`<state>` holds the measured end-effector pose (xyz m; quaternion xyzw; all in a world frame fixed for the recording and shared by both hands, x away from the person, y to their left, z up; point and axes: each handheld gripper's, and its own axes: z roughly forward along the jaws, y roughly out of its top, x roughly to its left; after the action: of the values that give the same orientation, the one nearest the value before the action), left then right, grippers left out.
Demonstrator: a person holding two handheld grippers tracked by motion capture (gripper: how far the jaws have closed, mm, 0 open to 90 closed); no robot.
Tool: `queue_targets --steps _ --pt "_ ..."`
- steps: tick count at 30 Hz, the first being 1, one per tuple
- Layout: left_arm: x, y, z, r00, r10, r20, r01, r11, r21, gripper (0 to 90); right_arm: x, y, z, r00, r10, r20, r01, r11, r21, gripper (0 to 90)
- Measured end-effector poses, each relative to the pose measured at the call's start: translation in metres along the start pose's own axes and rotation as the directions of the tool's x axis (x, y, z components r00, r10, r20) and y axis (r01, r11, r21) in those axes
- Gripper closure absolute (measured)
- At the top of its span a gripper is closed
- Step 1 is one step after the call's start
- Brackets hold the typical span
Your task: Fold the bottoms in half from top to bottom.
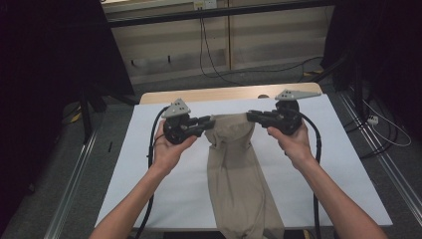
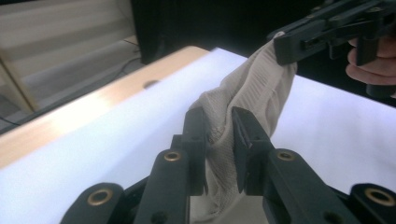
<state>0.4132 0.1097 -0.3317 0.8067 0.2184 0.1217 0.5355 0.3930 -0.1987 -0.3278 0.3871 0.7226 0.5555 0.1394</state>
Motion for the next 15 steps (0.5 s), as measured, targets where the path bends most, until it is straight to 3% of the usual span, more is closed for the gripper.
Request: queue_targets --steps 1,3,6,7,8,9,14,15 --pt "0.0 0.0 0.0 1.0 0.0 0.0 0.0 1.0 0.0 76.5 0.0 0.0 0.0 1.0 0.0 0.0 0.0 1.0 0.0 83.1" --pt "-0.013 -0.017 0.0 0.9996 -0.008 0.026 0.007 0.9999 0.011 76.7 0.006 -0.02 -0.01 0.9998 -0.001 -0.019 0.001 1.0 -0.003 83.1" --pt "-0.022 -0.028 0.001 0.9993 -0.004 0.038 0.003 0.9996 0.027 76.8 0.011 -0.033 -0.014 0.9998 -0.01 -0.015 0.01 1.0 0.012 83.1" --pt "-0.03 -0.036 0.0 0.9983 0.004 0.058 -0.008 0.9984 0.056 76.8 0.014 -0.045 -0.017 0.9996 -0.002 -0.027 0.003 1.0 0.029 83.1" --pt "-0.03 -0.036 0.0 0.9983 0.004 0.058 -0.008 0.9984 0.056 76.8 0.014 -0.045 -0.017 0.9996 -0.002 -0.027 0.003 1.0 0.029 83.1" --pt "-0.034 -0.04 -0.002 0.9977 0.01 0.067 -0.014 0.9976 0.067 76.7 0.019 -0.057 -0.02 0.9993 0.002 -0.037 0.0 0.999 0.045 83.0" --pt "-0.053 -0.059 -0.011 0.9941 0.048 0.098 -0.059 0.9916 0.115 76.4 0.034 -0.078 -0.026 0.9986 -0.008 -0.052 0.012 0.996 0.091 82.9" --pt "-0.06 -0.069 -0.013 0.9911 0.052 0.123 -0.067 0.9895 0.128 76.4 0.041 -0.088 -0.03 0.9979 -0.007 -0.065 0.014 0.994 0.11 82.8"
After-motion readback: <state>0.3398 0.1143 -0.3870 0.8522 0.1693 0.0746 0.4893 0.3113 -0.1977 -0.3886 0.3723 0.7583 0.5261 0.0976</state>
